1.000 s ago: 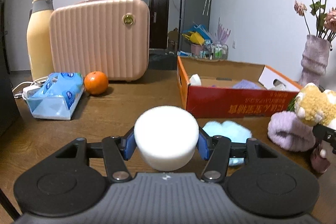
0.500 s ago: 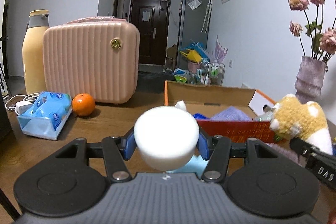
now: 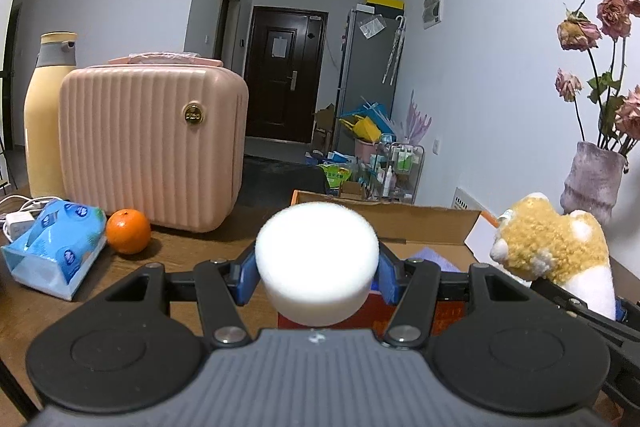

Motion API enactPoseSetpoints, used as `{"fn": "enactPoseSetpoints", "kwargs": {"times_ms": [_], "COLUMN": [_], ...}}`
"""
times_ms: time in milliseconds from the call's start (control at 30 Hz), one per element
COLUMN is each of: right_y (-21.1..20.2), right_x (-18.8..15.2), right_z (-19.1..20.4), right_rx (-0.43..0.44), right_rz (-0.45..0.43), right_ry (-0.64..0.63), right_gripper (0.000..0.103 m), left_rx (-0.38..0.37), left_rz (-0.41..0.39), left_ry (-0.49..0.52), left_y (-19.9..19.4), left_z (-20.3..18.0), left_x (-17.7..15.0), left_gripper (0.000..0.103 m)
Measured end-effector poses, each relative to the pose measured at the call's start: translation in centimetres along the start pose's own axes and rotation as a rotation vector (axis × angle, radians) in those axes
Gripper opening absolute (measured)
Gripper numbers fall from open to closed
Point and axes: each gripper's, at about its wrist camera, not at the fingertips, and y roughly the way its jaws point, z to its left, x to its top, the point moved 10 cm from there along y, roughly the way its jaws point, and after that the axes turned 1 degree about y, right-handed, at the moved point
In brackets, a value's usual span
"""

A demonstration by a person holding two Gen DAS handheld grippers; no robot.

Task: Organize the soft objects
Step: 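Carry the plush toy and white sponge with both tools toward the box, then open both tools over the box to drop the plush toy and white sponge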

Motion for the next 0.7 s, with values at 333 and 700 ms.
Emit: {"fn": "enactPoseSetpoints", "kwargs": {"times_ms": [333, 700], "right_y": [3.4, 7.6], "right_x": [1.6, 1.9], "right_z": [0.2, 1.2], "right_rx": [-0.004, -0.009], "right_rz": [0.013, 0.077], "right_ry": [-0.020, -0.072], "right_gripper": [0.050, 0.050], "left_rx": [0.004, 0.005], "left_rz": [-0.014, -0.010], "left_ry": [-0.015, -0.010], "left_y": [2.9, 5.8], "left_z": [-0.4, -1.1], "left_x": [1.6, 2.5], "left_gripper": [0.058, 0.058]}}
